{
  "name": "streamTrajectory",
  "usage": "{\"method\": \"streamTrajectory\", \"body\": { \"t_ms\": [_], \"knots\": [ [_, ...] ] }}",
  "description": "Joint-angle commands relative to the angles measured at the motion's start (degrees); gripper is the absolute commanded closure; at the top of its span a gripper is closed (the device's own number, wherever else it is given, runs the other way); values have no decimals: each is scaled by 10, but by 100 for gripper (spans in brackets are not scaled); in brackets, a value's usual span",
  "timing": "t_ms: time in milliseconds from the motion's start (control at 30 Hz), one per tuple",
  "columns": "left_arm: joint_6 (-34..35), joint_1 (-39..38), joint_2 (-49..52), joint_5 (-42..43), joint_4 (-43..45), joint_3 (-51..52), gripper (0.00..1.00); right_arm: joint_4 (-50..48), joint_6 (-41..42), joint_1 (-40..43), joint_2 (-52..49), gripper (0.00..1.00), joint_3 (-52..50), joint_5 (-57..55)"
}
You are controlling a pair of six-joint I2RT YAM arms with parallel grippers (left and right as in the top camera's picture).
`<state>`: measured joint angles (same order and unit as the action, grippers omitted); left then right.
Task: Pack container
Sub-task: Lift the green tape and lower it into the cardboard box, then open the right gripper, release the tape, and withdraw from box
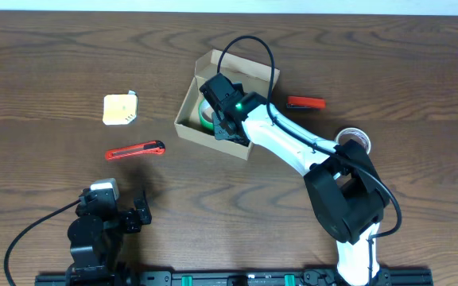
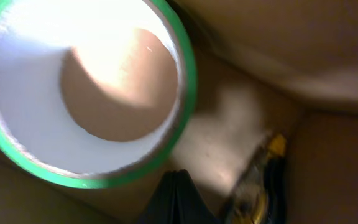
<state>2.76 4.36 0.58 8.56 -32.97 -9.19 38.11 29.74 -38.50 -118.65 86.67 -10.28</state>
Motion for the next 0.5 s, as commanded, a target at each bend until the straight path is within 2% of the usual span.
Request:
{"method": "streamTrajectory", "body": {
  "t_ms": [0,467],
  "knots": [
    [-6,2,-3,-4,1,5,5,-28,0,-5,4,99,-21,-6],
    [-6,2,-3,-4,1,5,4,-101,-7,-5,4,99,-26,-6]
  ]
}}
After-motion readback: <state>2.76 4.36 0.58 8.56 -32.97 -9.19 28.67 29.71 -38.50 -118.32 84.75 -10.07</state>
